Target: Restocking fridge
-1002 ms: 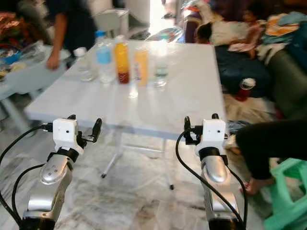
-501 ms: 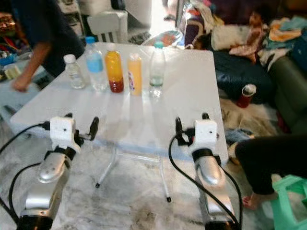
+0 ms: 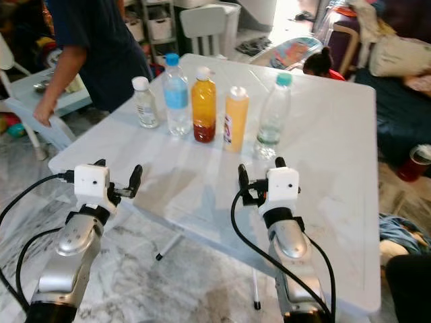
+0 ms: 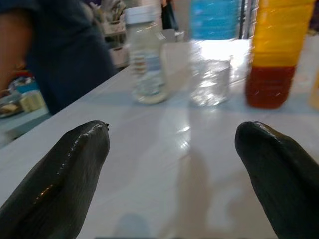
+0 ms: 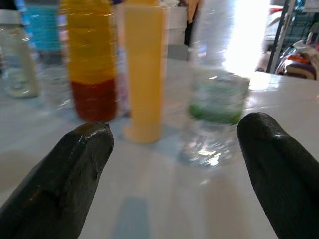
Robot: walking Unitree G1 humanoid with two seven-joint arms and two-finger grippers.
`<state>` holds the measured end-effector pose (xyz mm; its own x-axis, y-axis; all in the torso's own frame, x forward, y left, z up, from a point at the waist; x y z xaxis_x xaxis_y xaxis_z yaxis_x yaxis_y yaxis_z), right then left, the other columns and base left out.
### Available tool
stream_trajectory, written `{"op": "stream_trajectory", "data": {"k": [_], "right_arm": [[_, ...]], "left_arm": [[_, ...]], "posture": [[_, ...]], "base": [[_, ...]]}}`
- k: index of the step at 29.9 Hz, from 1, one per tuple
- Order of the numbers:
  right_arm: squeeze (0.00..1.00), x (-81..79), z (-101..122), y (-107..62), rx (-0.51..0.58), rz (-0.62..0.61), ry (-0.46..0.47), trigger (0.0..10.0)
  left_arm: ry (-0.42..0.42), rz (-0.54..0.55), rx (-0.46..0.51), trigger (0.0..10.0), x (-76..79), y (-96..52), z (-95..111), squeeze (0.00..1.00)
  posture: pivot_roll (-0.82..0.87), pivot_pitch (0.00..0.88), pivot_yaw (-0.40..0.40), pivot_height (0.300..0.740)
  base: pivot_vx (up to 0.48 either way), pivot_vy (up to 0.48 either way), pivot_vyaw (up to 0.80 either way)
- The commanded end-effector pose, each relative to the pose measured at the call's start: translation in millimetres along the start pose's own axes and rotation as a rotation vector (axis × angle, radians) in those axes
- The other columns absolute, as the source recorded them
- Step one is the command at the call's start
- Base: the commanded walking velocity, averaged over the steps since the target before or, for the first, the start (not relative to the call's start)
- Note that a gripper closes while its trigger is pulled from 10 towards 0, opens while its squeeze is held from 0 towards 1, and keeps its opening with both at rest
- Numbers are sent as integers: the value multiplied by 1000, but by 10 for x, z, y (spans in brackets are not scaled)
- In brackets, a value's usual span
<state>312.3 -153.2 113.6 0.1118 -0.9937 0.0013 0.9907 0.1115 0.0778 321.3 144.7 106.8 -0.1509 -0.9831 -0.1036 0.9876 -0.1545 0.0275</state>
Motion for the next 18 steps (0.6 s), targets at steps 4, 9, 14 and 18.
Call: {"op": "stream_trajectory", "data": {"k": [4,9,14,18], "right_arm": [[0,101,-15,-12,-9,-44,-15,10000],[0,81,-25,-4,-11,-43,-18,10000],[0,129,56,48,17,-49,-28,10000],[0,236,159,127,49,-72,-52,10000]], "left_arm": [[-19,-39,14,10000,105,-2,32,0],[-12,-41,1,10000,102,-33,-6,0],[-10,-40,-3,10000,95,-48,-19,0],[-6,-43,-10,10000,75,-67,-34,0]], "posture": [[-11,29,9,740],[-7,26,5,740],[-7,25,6,740],[-7,25,10,740]], "base": [[0,0,0],[0,0,0],[0,0,0],[0,0,0]]}}
Point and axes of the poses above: a point about 5 cm out from each wrist's last joint towards the gripper, its own y axis pointing out of the wrist towards the gripper, its own z axis along the axis of the wrist's last joint, x = y × z, the point moved 4 cm from there along y, pointing out of the wrist towards the gripper, and after that the axes turned 2 degrees about y, right-handed, at the moved point
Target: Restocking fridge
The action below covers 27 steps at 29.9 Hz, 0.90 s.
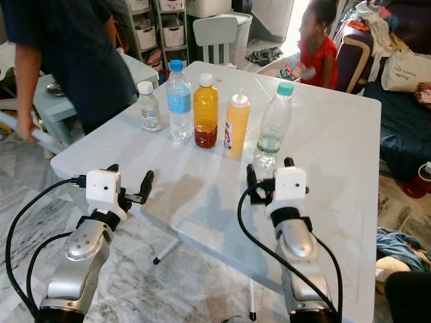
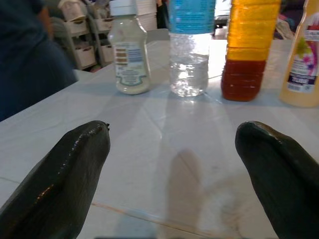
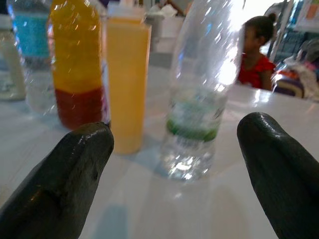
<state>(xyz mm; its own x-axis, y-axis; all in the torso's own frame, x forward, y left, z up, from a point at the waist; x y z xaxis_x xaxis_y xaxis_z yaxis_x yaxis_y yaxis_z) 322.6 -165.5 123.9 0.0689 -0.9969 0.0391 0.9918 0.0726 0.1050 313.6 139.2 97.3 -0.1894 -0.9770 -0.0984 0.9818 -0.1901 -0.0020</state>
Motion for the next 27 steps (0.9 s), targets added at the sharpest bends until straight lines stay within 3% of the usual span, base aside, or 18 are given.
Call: {"op": "stream_trajectory", "data": {"k": [1,10,27], "right_arm": [[0,127,83,55,29,-38,-13,10000],[0,303,465,314,130,-48,-77,10000],[0,366,951,624,250,1,-85,10000]], "left_arm": [[0,-6,14,10000,-2,-1,50,0],[9,-4,18,10000,-38,20,72,0],[27,-19,8,10000,-24,-5,84,0]], "posture": [[-7,25,10,740],[4,28,19,740],[32,40,39,740]], "base": [[0,0,0],[0,0,0],[0,0,0]]}}
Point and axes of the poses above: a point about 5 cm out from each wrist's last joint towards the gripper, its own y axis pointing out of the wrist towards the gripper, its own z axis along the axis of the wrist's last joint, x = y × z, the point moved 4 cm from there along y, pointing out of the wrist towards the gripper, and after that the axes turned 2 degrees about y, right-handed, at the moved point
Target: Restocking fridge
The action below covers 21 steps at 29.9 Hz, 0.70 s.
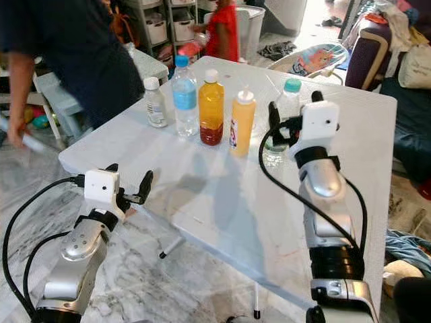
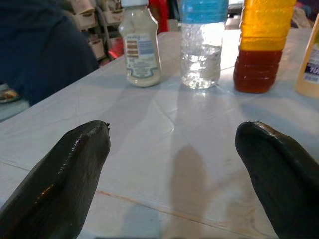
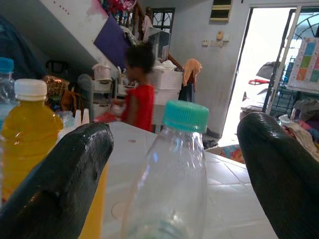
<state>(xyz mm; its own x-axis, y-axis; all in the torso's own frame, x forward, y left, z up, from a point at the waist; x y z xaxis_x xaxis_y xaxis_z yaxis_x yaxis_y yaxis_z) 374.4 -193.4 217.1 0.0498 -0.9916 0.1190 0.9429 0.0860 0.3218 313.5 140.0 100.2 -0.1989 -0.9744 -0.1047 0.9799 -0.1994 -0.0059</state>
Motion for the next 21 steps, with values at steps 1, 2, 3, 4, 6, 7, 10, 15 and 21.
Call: {"op": "stream_trajectory", "data": {"k": [1,2,3,4,6,7,10,15,21], "right_arm": [[0,29,98,66,33,-1,-2,10000],[0,34,109,77,36,-1,-2,10000],[0,37,117,85,39,-1,-5,10000],[0,37,117,85,39,-1,-5,10000],[0,49,119,100,40,-3,-5,10000],[0,58,115,110,38,-4,-5,10000],[0,111,97,147,30,-22,9,10000],[0,150,77,186,16,-36,27,10000],[0,150,73,232,8,-34,19,10000]], "left_arm": [[22,-9,8,10000,-15,-4,54,0],[22,-9,7,10000,-15,-6,54,0],[22,-9,7,10000,-13,-7,54,0],[22,-9,7,10000,-13,-7,54,0],[23,-11,5,10000,-9,-10,51,0],[23,-12,4,10000,-6,-11,49,0],[25,-20,-1,10000,6,-16,41,0],[30,-22,-2,10000,7,-18,44,0],[33,-24,-3,10000,5,-14,48,0]], "posture": [[33,41,39,740],[33,41,39,740],[35,43,40,740],[35,43,40,740],[36,44,41,740],[37,45,42,740],[40,47,41,740],[46,46,43,740],[48,46,44,740]], "base": [[0,0,0],[0,0,0],[0,0,0],[0,0,0],[0,0,0],[0,0,0],[0,0,0],[0,0,0],[0,0,0]]}}
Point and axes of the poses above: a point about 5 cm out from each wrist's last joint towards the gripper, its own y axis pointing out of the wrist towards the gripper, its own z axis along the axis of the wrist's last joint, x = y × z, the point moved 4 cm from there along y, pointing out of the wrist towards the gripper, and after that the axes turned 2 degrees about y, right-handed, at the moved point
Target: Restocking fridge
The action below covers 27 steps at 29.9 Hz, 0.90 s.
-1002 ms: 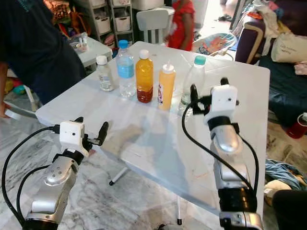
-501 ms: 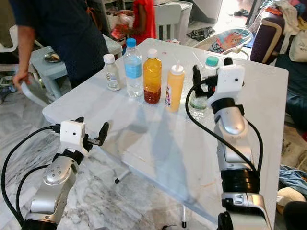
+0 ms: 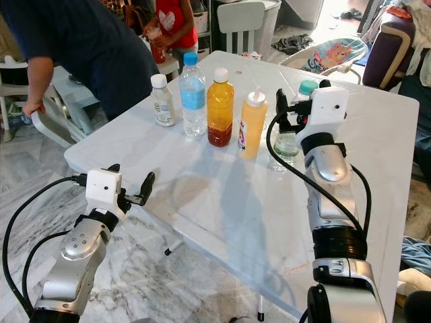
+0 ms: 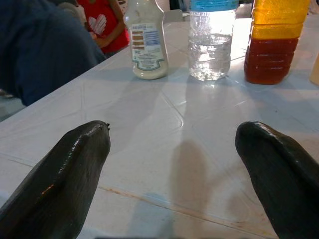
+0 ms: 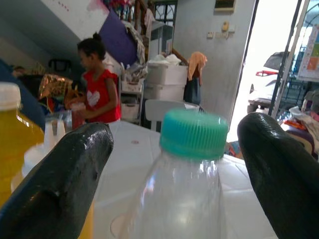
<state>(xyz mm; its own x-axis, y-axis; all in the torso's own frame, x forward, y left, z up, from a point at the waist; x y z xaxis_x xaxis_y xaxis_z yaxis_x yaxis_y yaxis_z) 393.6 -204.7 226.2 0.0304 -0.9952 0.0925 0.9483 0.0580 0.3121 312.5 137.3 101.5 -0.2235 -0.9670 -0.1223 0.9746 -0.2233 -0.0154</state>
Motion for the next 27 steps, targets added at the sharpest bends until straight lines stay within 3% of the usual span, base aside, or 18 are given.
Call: {"op": "stream_trajectory", "data": {"k": [1,2,3,4,5,27], "right_arm": [[0,18,55,62,8,-8,-6,4510],[0,18,55,62,8,-8,-6,4510],[0,25,54,72,2,-13,-8,1216],[0,25,54,72,2,-13,-8,1216],[0,34,49,80,-8,-17,-14,0],[0,105,-52,107,-134,-48,-19,0]], "left_arm": [[17,-1,4,10000,-21,-7,34,0],[17,-1,4,10000,-21,-7,34,0],[17,-1,4,10000,-19,-6,34,0],[17,-1,4,10000,-19,-6,34,0],[17,-2,3,10000,-17,-6,33,0],[27,-23,-8,10000,46,5,6,0]], "posture": [[49,46,44,740],[49,46,44,740],[50,46,44,740],[50,46,44,740],[53,45,43,740],[44,39,41,740]], "base": [[0,0,0],[0,0,0],[0,0,0],[0,0,0],[0,0,0],[0,0,0]]}}
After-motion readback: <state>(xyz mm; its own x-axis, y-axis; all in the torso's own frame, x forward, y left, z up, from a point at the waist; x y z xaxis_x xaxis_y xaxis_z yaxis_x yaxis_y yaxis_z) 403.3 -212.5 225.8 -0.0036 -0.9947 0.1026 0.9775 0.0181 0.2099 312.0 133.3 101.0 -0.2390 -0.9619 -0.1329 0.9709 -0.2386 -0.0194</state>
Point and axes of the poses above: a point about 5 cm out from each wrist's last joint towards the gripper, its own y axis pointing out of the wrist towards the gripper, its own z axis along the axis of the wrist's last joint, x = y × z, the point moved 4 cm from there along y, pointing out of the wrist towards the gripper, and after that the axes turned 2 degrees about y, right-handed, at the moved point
